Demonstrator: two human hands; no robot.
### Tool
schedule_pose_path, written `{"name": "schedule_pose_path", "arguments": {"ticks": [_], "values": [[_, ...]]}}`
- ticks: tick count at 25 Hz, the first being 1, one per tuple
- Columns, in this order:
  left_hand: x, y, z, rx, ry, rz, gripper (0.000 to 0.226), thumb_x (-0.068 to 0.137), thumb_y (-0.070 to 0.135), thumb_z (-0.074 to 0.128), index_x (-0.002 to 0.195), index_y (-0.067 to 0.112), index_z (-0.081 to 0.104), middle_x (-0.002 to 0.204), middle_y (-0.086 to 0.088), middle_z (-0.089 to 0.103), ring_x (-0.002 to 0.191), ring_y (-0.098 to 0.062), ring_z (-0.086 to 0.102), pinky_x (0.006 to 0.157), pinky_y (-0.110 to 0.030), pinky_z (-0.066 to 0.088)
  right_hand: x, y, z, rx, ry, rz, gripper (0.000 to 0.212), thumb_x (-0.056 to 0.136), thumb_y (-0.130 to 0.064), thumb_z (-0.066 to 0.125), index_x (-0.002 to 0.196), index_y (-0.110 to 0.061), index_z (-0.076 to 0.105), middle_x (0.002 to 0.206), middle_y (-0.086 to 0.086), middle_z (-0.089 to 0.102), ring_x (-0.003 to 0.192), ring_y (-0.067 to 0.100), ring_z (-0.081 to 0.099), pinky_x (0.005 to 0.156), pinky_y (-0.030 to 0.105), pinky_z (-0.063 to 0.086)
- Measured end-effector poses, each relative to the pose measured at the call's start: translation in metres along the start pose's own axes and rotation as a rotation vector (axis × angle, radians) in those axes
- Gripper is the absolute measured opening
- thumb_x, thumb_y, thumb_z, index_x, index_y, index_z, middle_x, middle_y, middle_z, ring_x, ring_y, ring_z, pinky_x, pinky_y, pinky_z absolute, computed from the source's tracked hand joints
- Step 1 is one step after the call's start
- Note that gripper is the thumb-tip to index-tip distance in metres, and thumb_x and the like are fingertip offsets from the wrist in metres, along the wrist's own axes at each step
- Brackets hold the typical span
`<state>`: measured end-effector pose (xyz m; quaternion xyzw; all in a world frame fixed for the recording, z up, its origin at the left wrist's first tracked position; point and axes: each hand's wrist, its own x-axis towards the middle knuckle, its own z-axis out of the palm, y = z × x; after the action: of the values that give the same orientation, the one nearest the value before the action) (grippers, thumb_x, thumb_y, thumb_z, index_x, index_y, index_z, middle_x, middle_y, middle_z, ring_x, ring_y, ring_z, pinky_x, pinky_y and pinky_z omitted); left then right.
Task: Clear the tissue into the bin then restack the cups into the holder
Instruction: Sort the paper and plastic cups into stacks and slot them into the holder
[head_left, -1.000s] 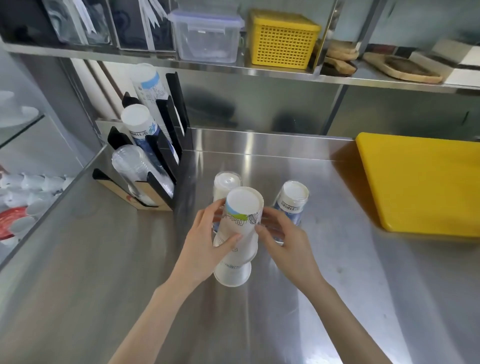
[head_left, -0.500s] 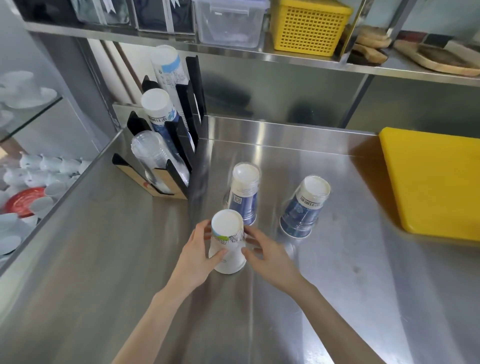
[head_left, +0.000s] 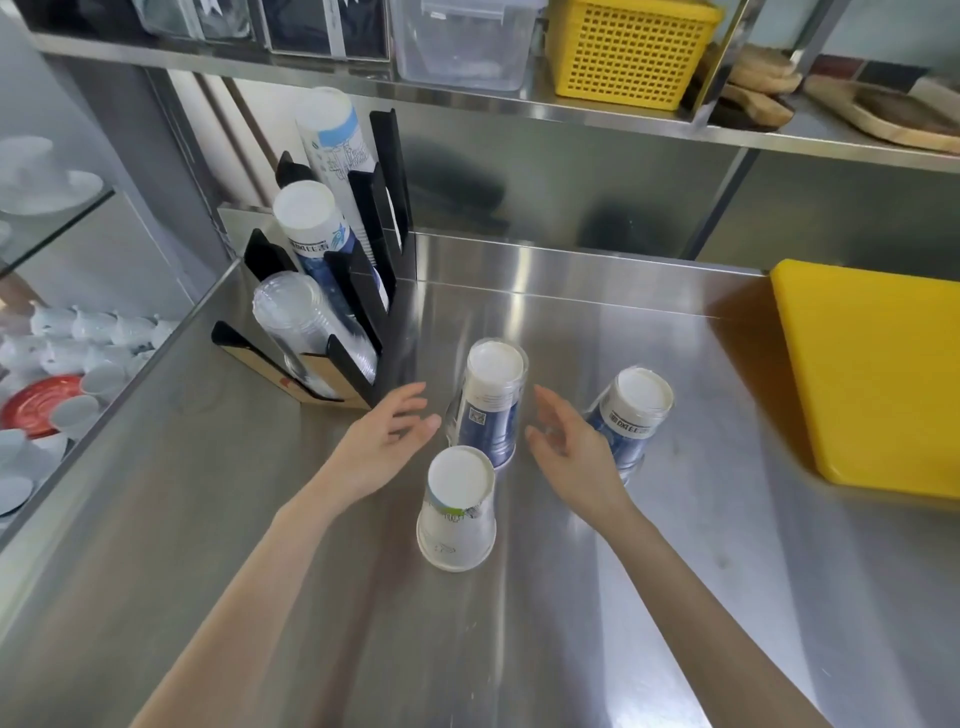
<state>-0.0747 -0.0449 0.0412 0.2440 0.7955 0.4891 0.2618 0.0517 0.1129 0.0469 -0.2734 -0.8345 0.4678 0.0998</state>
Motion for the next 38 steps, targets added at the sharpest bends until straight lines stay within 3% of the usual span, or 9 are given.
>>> {"name": "schedule_pose_path", "arguments": {"ticks": [4,9,12,19,23,25,32,34,38], "values": [[0.037,0.010,0.010,0.105,-0.034,0.015,0.058,0.086,0.025,0.056,0.137,0.019,0.030,0.143,-0.006,0.040,0.127,-0.022,0.044,0.102,-0.028,0.034,0.034,0.000,0.007,0.017,0.019,0.013,0.053,0.088,-0.018,0.051,0.138,-0.017,0.031,0.142,0.006,0.046,0.131,0.022,0.043,0.110,0.041,0.035],[0.058,0.016,0.020,0.174,-0.076,0.046,0.061,0.083,0.022,0.060,0.137,0.016,0.031,0.139,-0.008,0.046,0.126,-0.023,0.046,0.109,-0.043,0.036,0.050,0.002,0.013,0.029,-0.010,0.025,0.053,0.088,-0.017,0.052,0.137,-0.016,0.032,0.135,0.006,0.053,0.124,0.021,0.049,0.107,0.043,0.040],[0.054,0.026,0.023,0.133,-0.054,0.117,0.053,0.083,0.017,0.061,0.131,0.019,0.038,0.129,-0.004,0.054,0.119,-0.019,0.051,0.106,-0.039,0.039,0.048,-0.004,0.008,0.015,0.022,-0.015,0.054,0.088,-0.018,0.052,0.138,-0.017,0.032,0.134,0.007,0.054,0.124,0.022,0.049,0.107,0.042,0.039],[0.018,0.088,0.016,0.197,0.117,0.417,0.054,0.083,0.022,0.061,0.132,0.025,0.037,0.131,0.005,0.048,0.111,-0.001,0.044,0.092,-0.014,0.031,0.011,-0.050,-0.038,0.080,0.156,-0.255,0.049,0.088,-0.021,0.054,0.134,-0.029,0.036,0.128,-0.016,0.052,0.118,0.007,0.051,0.102,0.027,0.042],[-0.014,0.120,0.024,0.191,0.157,0.505,0.055,0.082,0.026,0.061,0.131,0.025,0.037,0.120,0.015,0.043,0.105,0.003,0.043,0.080,0.004,0.029,-0.024,-0.065,-0.065,0.117,0.226,-0.329,0.046,0.087,-0.025,0.056,0.121,-0.048,0.036,0.102,-0.047,0.039,0.092,-0.020,0.047,0.081,-0.001,0.035],[-0.034,0.121,0.038,0.171,0.127,0.509,0.053,0.081,0.028,0.061,0.129,0.025,0.038,0.120,0.015,0.043,0.103,0.003,0.045,0.084,-0.003,0.031,-0.046,-0.056,-0.074,0.100,0.253,-0.335,0.046,0.086,-0.028,0.057,0.114,-0.056,0.035,0.096,-0.053,0.035,0.087,-0.028,0.046,0.075,-0.006,0.034],[-0.072,0.065,0.108,0.103,0.000,0.320,0.055,0.080,0.025,0.065,0.128,0.018,0.039,0.129,0.002,0.051,0.105,-0.005,0.049,0.094,-0.025,0.040,-0.103,0.018,-0.074,0.096,0.087,-0.190,0.046,0.086,-0.020,0.057,0.103,-0.057,0.035,0.100,-0.039,0.044,0.094,-0.013,0.048,0.078,-0.002,0.037],[-0.076,0.047,0.124,0.107,-0.046,0.279,0.054,0.080,0.024,0.065,0.127,0.017,0.040,0.130,-0.001,0.052,0.105,-0.006,0.049,0.093,-0.024,0.039,-0.109,0.041,-0.069,0.059,0.047,-0.138,0.044,0.086,-0.017,0.058,0.107,-0.050,0.036,0.097,-0.037,0.046,0.097,-0.004,0.050,0.085,0.008,0.038],[-0.077,0.020,0.145,0.173,-0.090,0.208,0.055,0.080,0.027,0.065,0.127,0.016,0.039,0.129,-0.002,0.055,0.110,-0.007,0.052,0.090,-0.020,0.036,-0.113,0.071,-0.062,0.008,-0.020,-0.077,0.046,0.085,-0.017,0.058,0.122,-0.038,0.042,0.103,-0.029,0.051,0.102,-0.001,0.049,0.087,0.004,0.036]]}}
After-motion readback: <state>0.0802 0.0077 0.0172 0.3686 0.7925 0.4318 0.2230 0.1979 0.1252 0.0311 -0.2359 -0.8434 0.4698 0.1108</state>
